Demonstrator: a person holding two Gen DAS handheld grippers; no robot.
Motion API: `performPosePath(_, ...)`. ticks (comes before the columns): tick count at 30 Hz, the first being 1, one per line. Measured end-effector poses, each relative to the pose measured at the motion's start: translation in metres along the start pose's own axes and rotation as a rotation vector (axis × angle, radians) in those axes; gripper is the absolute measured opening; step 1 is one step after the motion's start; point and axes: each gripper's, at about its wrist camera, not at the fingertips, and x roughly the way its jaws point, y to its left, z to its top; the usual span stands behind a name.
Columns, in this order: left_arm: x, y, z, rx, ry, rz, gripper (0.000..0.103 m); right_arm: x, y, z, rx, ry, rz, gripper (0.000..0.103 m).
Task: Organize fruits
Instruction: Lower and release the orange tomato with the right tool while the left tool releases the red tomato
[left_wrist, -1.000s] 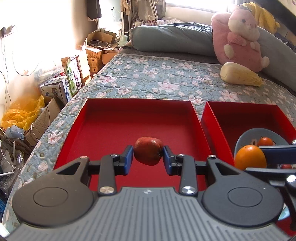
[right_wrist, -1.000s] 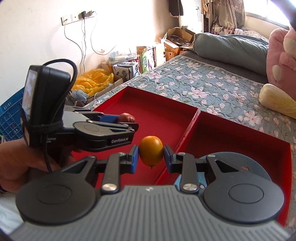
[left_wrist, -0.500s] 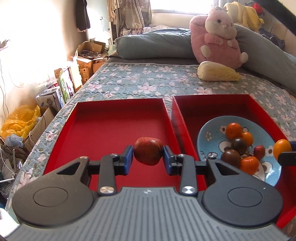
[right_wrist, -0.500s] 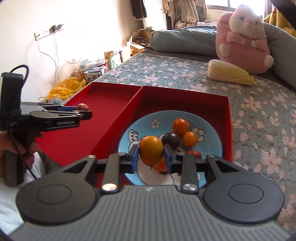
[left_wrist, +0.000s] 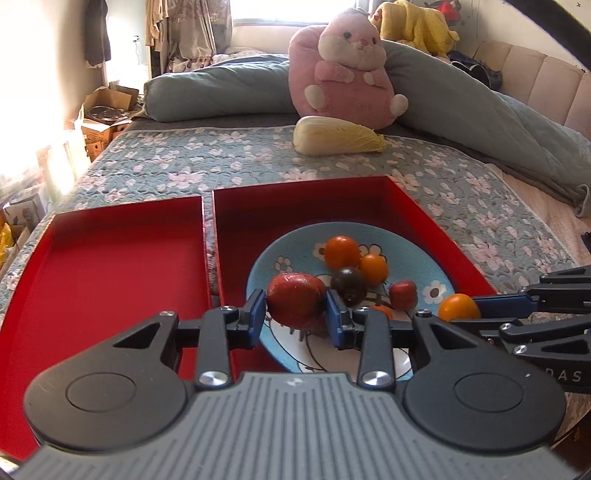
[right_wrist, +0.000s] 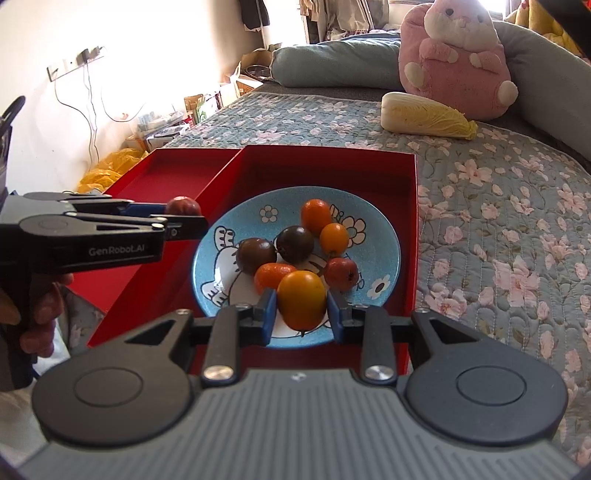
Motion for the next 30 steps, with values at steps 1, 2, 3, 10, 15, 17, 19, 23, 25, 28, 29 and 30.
performPosePath(1,0.004,-0.003,-0.001,0.005,0.011,-0.006,0.040,0.001,-0.001,-0.001,0.004,0.004,-0.001,0.033)
performPosePath(2,0.009,-0.003,-0.003,0.007,0.024,-0.012,0.040,0.003,-0.003,-0.001,0.007,0.008,-0.001,0.033)
performPosePath(3,0.013,-0.005,-0.005,0.006,0.035,-0.019,0.040,0.004,-0.004,-0.002,0.010,0.011,-0.002,0.033)
performPosePath(10,0.036,-0.015,-0.015,0.039,0.089,-0.057,0.040,0.013,-0.009,0.009,0.022,0.008,-0.004,0.033)
performPosePath(15,0.041,-0.025,-0.023,0.101,0.091,-0.071,0.041,0.029,-0.007,0.022,0.033,0.012,-0.002,0.033)
performPosePath(17,0.041,-0.025,-0.023,0.102,0.088,-0.073,0.043,0.035,-0.004,0.026,0.028,0.016,0.000,0.033)
performPosePath(19,0.038,-0.024,-0.023,0.101,0.075,-0.077,0.051,0.041,0.000,0.029,0.024,0.020,0.002,0.033)
performPosePath(23,0.031,-0.025,-0.022,0.104,0.046,-0.086,0.057,0.050,0.007,0.032,0.013,0.033,0.005,0.034)
performPosePath(25,0.030,-0.025,-0.022,0.100,0.043,-0.090,0.057,0.054,0.009,0.032,0.008,0.041,0.003,0.034)
performPosePath(28,0.027,-0.024,-0.021,0.091,0.039,-0.092,0.057,0.059,0.011,0.036,0.005,0.046,-0.004,0.034)
performPosePath(29,0.026,-0.023,-0.021,0.089,0.037,-0.094,0.057,0.061,0.011,0.037,0.007,0.048,-0.004,0.034)
performPosePath(30,0.026,-0.023,-0.021,0.088,0.035,-0.094,0.057,0.063,0.011,0.040,0.006,0.050,-0.008,0.034)
